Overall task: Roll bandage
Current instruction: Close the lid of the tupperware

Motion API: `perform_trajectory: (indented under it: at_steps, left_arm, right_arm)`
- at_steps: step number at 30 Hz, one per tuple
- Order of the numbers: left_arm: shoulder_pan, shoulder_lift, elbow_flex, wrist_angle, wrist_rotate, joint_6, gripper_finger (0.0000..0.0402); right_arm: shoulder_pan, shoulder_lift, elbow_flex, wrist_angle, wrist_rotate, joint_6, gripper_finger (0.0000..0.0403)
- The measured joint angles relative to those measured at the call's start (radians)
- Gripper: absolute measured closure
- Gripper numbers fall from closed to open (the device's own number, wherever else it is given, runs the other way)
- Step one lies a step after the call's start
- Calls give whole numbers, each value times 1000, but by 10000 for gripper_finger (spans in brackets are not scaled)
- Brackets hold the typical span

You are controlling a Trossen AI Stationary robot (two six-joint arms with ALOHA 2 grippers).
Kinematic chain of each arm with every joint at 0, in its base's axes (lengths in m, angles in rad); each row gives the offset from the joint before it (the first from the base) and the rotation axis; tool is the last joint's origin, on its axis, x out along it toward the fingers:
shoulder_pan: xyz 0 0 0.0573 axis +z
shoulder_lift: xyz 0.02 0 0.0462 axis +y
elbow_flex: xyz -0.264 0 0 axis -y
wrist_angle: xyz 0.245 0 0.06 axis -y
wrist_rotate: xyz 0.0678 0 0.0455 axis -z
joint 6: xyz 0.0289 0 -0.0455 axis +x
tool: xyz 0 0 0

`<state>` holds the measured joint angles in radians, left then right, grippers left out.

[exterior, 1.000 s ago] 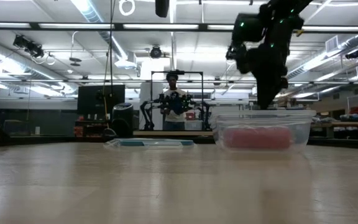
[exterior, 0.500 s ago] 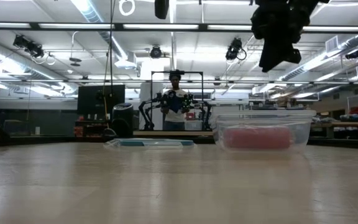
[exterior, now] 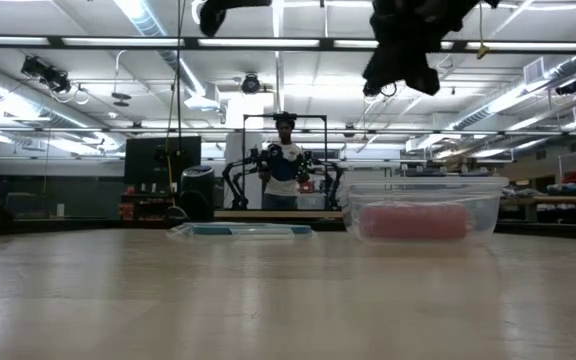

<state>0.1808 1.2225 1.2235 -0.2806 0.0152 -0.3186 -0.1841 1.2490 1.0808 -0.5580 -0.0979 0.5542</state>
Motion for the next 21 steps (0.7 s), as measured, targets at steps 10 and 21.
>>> perform_trajectory:
  at_steps: [10,21]
  left_arm:
    - [51,-23,0,-375,0,84,322]
    - [103,48,-47,-434,36,38,322]
  right_arm:
    - [-24,270,366,-157,23,-137,317]
    - [-157,486,542,-202,-131,-235,316]
